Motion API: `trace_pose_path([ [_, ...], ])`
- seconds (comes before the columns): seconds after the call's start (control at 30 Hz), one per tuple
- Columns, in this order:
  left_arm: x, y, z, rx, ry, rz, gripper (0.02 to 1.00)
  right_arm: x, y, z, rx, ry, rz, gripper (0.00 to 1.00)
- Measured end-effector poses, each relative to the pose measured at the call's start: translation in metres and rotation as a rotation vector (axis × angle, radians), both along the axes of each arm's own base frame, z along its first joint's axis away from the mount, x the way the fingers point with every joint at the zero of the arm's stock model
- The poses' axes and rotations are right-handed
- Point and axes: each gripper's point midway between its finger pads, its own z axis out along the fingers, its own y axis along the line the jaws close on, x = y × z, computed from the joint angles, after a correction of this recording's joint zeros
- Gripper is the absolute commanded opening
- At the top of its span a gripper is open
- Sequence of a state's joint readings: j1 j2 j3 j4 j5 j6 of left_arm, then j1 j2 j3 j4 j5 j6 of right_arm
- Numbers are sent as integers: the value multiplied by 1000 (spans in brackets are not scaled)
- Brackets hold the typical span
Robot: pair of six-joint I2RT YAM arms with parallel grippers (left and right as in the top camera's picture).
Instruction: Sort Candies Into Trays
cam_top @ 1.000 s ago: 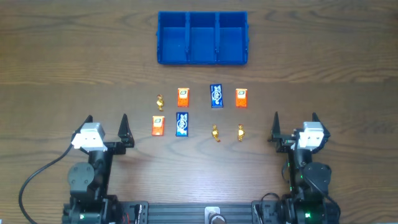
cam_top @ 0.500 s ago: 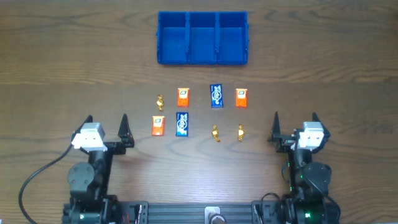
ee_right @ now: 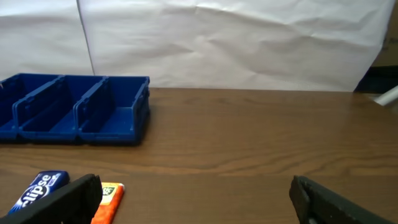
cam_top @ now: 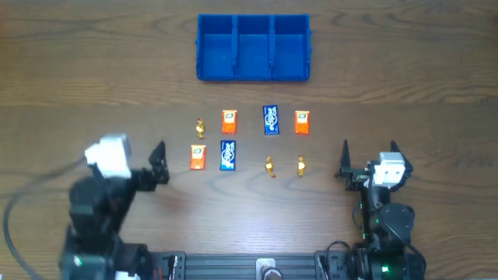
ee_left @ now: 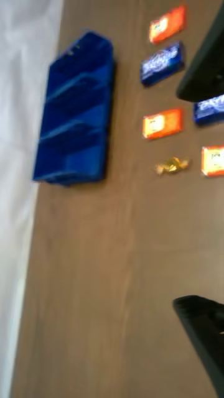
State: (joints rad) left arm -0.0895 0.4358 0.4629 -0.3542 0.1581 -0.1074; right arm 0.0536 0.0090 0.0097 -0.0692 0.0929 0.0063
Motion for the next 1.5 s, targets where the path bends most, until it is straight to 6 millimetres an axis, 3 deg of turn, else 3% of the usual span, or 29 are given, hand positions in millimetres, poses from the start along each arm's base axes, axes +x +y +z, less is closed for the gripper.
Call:
trace_pose_path([
  [0.1, 23, -25, -5, 6, 228, -77, 1000, 0, 0, 0, 0, 0, 2, 998],
  [0.27, 49, -69, -79, 52, 643, -86, 1000, 0, 0, 0, 0, 0, 4, 998],
  [0.33, 43, -80, -121, 82, 799, -48, 1000, 0, 0, 0, 0, 0, 4, 998],
  [0.43, 27, -82, -156, 121, 935, 15, 998, 0, 0, 0, 1, 0, 4, 998],
  [0.67, 13, -81, -184, 163, 1030, 89, 978, 0, 0, 0, 0, 0, 4, 998],
  [0.77, 14, -79, -193, 173, 1043, 108, 917, 0, 1, 0, 0, 0, 5, 998],
  [0.8, 16, -80, -196, 175, 1040, 109, 844, 0, 0, 0, 0, 0, 4, 998],
  [1.03, 21, -82, -198, 172, 1029, 107, 373, 0, 1, 0, 0, 0, 5, 998],
  [1.2, 24, -83, -198, 160, 1022, 116, 268, 0, 1, 0, 0, 0, 5, 998],
  [1.33, 29, -86, -193, 137, 1001, 125, 286, 0, 1, 0, 0, 0, 5, 998],
  [1.37, 31, -87, -185, 131, 994, 127, 288, 0, 1, 0, 1, 0, 5, 998],
  [1.4, 45, -93, -162, 102, 941, 120, 286, 0, 1, 0, 0, 0, 5, 998],
  [1.5, 95, -108, -76, 53, 760, 126, 288, 0, 1, 0, 1, 0, 5, 998],
])
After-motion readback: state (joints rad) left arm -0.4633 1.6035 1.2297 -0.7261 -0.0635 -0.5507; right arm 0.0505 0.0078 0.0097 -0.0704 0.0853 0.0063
